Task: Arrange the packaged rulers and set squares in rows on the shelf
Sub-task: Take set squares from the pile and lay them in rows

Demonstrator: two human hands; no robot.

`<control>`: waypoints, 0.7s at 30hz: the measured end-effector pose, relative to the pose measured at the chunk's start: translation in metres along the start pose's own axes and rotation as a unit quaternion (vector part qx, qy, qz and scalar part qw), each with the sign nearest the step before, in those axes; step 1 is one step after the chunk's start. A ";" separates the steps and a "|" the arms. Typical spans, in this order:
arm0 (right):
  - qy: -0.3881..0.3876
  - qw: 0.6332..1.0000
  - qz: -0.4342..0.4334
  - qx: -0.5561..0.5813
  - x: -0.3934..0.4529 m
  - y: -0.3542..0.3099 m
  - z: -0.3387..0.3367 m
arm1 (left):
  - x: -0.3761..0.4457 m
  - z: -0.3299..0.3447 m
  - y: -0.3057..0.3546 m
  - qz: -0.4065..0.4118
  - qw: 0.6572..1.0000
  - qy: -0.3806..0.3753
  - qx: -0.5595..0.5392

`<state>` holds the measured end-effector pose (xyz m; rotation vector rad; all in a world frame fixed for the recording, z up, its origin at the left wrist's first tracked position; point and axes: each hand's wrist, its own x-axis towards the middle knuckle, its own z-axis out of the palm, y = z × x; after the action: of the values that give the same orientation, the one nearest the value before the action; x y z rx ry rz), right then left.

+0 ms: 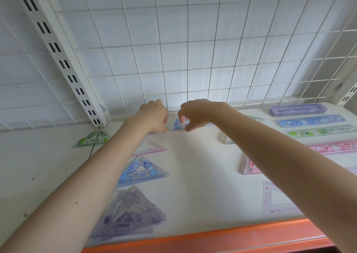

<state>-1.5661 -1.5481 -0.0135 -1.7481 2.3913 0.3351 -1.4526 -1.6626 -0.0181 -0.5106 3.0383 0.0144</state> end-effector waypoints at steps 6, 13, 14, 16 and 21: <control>-0.013 1.000 0.011 -0.009 0.006 -0.003 -0.002 | -0.001 -0.001 -0.003 0.008 1.000 0.004 0.004; -0.023 1.000 0.019 -0.001 0.008 -0.004 -0.003 | 0.001 0.002 0.000 0.016 1.000 -0.003 0.015; -0.024 0.999 0.021 0.004 0.008 -0.003 -0.003 | 0.002 0.002 0.001 0.016 1.000 -0.002 0.017; -0.021 0.999 0.027 0.016 0.006 0.000 -0.004 | 0.002 0.001 0.002 0.021 0.999 -0.002 0.025; -0.026 0.997 0.074 0.018 -0.007 0.019 -0.014 | 0.005 -0.002 0.011 0.044 0.999 0.006 0.006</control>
<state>-1.5819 -1.5403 0.0035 -1.5338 2.4794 0.3500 -1.4609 -1.6543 -0.0168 -0.3757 3.0675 -0.0027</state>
